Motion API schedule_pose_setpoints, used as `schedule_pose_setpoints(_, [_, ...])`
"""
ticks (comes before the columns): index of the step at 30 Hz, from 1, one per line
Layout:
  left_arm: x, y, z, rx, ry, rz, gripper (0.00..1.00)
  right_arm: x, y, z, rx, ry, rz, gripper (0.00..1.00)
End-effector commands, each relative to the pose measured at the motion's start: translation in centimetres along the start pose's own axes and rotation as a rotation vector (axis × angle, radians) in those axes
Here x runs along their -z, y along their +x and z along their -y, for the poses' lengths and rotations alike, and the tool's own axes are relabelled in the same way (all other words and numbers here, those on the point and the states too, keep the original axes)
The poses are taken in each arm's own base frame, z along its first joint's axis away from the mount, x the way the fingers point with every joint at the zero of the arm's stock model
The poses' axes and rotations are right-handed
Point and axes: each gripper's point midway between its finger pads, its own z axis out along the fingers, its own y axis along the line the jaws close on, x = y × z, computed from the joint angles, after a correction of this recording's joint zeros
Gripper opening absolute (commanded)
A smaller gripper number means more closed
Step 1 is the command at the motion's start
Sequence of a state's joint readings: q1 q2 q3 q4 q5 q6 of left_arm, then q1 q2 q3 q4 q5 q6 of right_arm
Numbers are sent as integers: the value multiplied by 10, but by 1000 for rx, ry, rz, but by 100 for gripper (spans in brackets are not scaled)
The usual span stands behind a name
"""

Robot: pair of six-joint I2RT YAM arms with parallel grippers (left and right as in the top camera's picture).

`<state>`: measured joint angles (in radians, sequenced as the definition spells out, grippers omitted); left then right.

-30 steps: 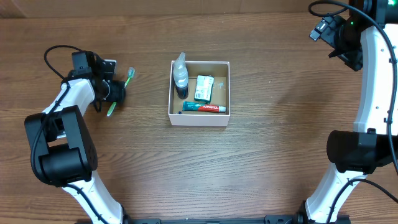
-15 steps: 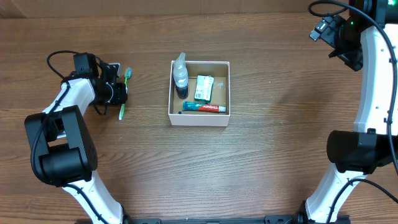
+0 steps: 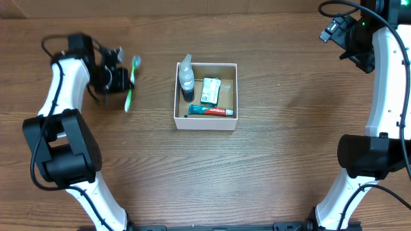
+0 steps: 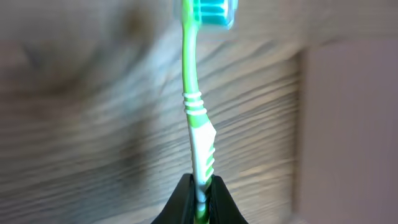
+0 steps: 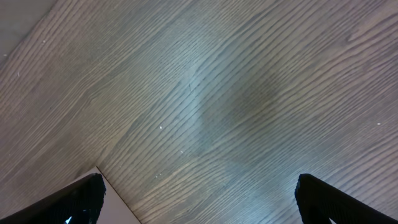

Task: Pack container
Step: 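Carry the green toothbrush over the box and lower it inside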

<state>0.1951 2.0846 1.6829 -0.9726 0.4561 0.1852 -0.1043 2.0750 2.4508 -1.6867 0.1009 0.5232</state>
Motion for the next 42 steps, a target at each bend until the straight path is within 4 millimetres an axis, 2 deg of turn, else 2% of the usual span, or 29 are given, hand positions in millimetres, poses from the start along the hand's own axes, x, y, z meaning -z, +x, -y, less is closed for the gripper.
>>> schedule_pose_setpoints(1, [39, -34, 40, -92, 44, 78, 4, 5, -3, 0, -4, -12, 17, 100])
schedule_pose_setpoints(6, [71, -46, 84, -216, 72, 116, 4, 5, -3, 0, -4, -12, 18, 100])
schedule_pose_setpoints(10, [87, -45, 125, -367, 86, 130, 4, 5, -3, 0, -4, -12, 17, 100])
schedule_pose_setpoints(16, [107, -30, 195, -605, 111, 161, 4, 5, -3, 0, -4, -12, 17, 100])
schedule_pose_setpoints(19, [116, -21, 224, -695, 130, 181, 4, 5, -3, 0, -4, -12, 17, 100])
schedule_pose_setpoints(22, [120, -7, 242, -782, 147, 166, 4, 5, -3, 0, -4, -12, 17, 100])
schedule_pose_setpoints(26, [110, 18, 255, -896, 178, 83, 4, 5, -3, 0, -4, -12, 17, 100])
schedule_pose_setpoints(32, [83, 40, 271, -981, 210, -11, 4, 5, -3, 0, -4, -12, 17, 100])
schedule_pose_setpoints(38, [46, 46, 263, -1008, 170, -109, 4, 5, -3, 0, -4, -12, 17, 100])
schedule_pose_setpoints(42, [21, 49, 254, -983, 180, -171, 8, 5, -3, 0, -4, -12, 17, 100])
